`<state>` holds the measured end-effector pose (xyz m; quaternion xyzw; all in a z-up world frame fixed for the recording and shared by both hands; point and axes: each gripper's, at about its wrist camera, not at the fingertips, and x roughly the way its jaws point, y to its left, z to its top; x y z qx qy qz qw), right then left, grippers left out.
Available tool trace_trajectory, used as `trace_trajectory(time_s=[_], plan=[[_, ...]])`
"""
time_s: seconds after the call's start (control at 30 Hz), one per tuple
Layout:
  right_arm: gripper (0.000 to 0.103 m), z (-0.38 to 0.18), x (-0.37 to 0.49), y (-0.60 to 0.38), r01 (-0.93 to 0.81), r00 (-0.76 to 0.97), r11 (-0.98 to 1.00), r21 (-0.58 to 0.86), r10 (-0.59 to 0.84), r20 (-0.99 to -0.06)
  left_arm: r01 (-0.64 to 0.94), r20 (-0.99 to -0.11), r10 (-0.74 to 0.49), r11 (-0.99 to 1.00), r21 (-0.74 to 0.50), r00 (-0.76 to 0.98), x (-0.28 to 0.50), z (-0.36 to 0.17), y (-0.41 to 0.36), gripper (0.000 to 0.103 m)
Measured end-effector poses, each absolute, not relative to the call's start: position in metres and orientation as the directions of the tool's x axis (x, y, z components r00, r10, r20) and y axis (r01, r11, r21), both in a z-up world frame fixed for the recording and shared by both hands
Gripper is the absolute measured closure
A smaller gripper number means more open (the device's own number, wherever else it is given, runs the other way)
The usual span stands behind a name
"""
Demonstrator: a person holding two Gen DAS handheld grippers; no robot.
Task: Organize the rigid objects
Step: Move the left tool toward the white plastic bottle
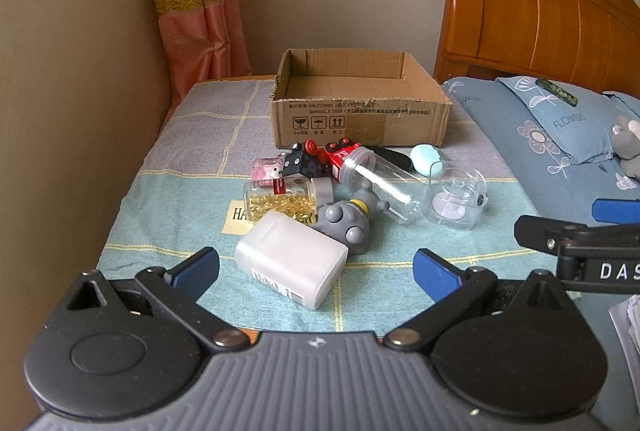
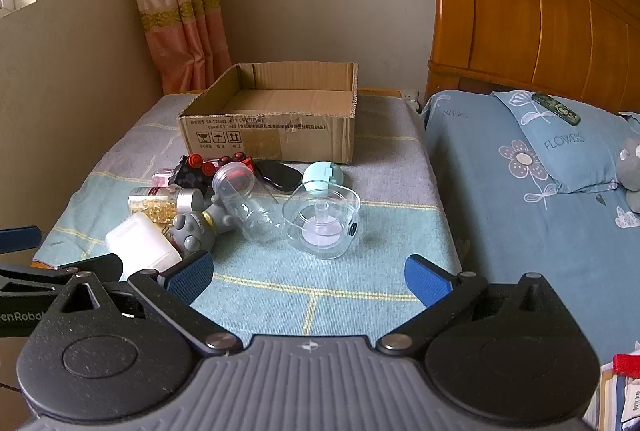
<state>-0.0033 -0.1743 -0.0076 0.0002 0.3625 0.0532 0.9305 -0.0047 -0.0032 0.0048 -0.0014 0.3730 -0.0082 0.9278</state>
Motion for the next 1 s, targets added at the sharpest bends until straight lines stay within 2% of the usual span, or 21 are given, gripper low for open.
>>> trace_trajectory(time_s=[1.0], plan=[[0.000, -0.0091, 0.0050, -0.1732, -0.118, 0.742, 0.993, 0.017, 0.100, -0.663, 0.062, -0.680, -0.065, 0.998, -0.029, 0.730, 0.0012, 0.0038, -0.0034, 0.001]])
